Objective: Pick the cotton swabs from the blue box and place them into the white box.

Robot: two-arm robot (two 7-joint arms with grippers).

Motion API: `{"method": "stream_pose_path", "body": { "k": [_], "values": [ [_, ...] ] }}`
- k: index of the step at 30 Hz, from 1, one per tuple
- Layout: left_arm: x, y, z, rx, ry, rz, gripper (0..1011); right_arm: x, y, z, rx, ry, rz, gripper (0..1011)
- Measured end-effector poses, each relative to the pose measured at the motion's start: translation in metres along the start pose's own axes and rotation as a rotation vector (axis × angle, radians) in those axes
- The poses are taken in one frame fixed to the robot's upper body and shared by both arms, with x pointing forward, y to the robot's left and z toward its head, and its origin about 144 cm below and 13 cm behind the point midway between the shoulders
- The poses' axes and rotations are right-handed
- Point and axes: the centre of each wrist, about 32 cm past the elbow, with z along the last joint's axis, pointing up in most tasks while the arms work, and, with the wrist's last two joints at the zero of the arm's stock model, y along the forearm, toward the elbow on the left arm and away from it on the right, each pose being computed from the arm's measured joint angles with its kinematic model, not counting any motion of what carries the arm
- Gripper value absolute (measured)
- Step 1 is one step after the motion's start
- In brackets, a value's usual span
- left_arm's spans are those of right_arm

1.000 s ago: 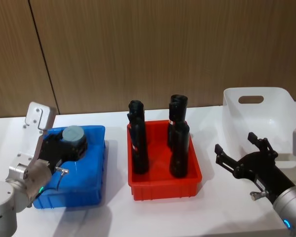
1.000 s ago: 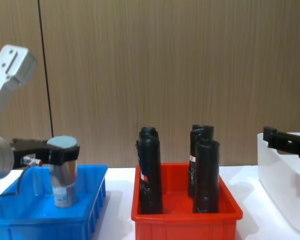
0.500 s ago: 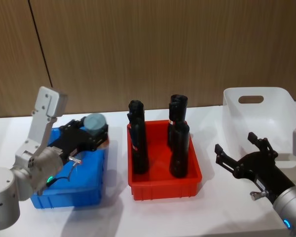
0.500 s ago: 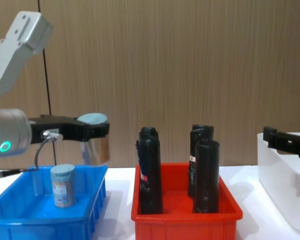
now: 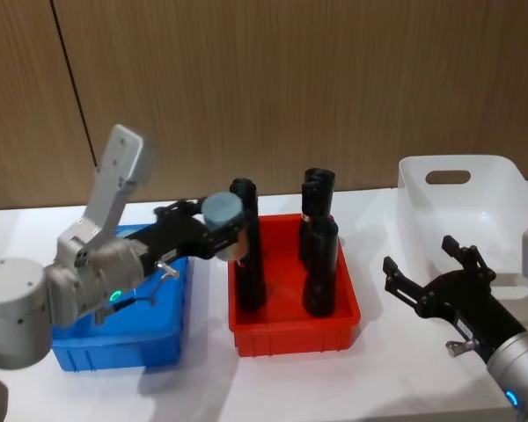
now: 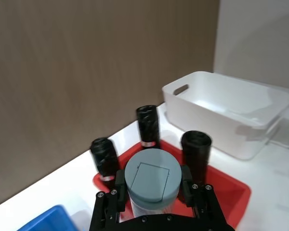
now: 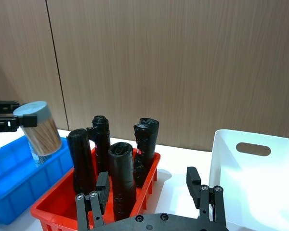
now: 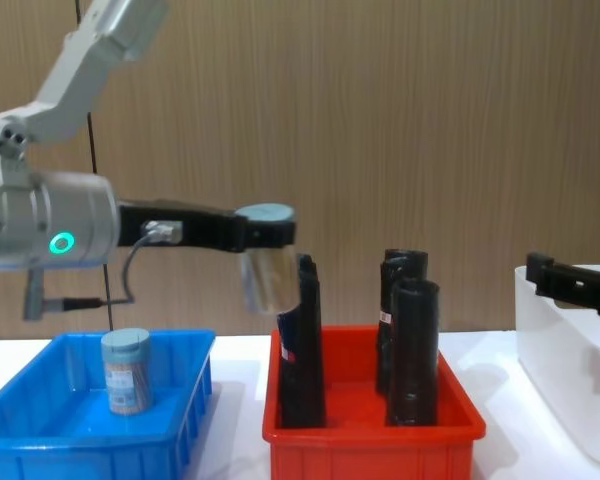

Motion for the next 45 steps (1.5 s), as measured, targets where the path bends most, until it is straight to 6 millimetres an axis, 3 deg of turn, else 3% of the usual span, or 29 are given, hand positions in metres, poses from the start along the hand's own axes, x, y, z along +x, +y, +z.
{"method": "stream_pose_path", "body": {
  "k": [21, 45],
  "values": [
    [0.003, -0.051, 0.038, 0.018, 0.004, -0.298, 664, 0.0, 0.0, 0.0, 0.0, 0.0, 0.0, 1002],
    [0.003, -0.066, 0.052, 0.025, -0.005, -0.382, 664, 0.0, 0.005, 0.005, -0.034, -0.02, 0.085, 1002]
  ]
}}
